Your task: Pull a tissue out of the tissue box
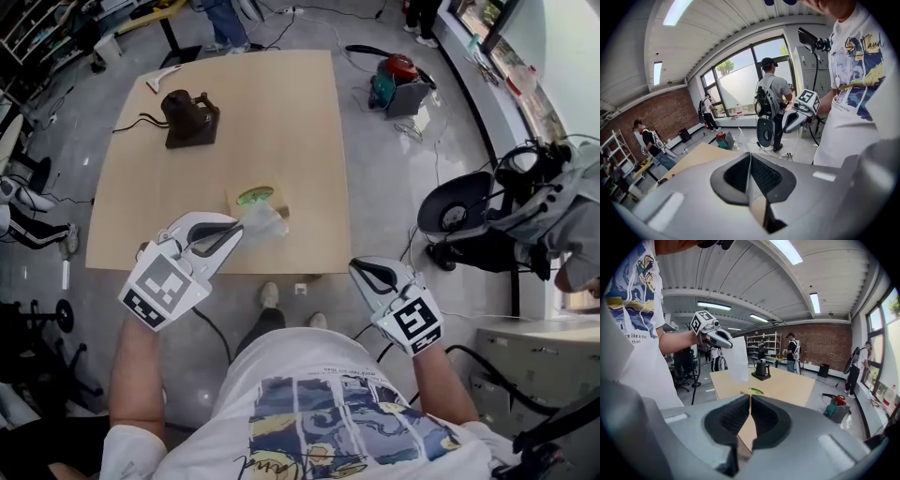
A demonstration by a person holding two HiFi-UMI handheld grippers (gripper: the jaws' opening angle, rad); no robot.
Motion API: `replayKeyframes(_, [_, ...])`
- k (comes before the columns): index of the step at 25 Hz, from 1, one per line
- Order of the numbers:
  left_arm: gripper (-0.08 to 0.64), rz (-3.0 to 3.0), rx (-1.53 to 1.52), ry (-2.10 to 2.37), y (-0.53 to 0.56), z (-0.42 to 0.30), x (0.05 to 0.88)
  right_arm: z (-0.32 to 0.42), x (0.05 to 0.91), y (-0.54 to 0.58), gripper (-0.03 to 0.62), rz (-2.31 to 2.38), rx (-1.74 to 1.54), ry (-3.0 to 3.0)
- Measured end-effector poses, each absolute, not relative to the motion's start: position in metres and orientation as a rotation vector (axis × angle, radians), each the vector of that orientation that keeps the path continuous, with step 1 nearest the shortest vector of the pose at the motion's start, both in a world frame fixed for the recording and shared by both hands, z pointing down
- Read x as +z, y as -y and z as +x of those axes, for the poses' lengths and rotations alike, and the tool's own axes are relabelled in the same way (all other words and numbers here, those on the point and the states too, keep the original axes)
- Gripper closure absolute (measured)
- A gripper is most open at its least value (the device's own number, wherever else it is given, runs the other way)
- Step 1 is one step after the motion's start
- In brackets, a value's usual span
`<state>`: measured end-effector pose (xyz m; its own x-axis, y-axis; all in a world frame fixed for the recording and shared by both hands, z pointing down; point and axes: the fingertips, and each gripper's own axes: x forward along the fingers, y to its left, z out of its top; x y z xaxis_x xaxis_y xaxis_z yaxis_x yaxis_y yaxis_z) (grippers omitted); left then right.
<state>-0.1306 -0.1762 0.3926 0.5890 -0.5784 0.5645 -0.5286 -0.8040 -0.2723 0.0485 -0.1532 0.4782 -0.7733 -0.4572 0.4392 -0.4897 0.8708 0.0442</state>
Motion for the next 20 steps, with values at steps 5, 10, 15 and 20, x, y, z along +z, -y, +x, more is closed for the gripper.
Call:
replayKeyframes(5, [0.552,-2.721,-1.023,-0.948,0.131,-0.122,0.383,0.040,0.472,0.136,0.580,0.635,0.074,2.610])
replayKeyframes(10, [0.552,-2.699,-1.048,-0.953,0.098,-0.113,0.383,0.034,0.471,0.129,0.580,0.564,0.049,2.625])
replayKeyframes(15, [0.552,-2.701,-1.064,-0.954,0.064,-0.105,0.387,0.025,0.471,0.113,0.580,0.507,0.033,2.632])
replayKeyframes(20, [0.552,-2.710,-1.080,-0.945,0.046,-0.099,0.395,0.015,0.474,0.107,0.580,0.456,0.022,2.640])
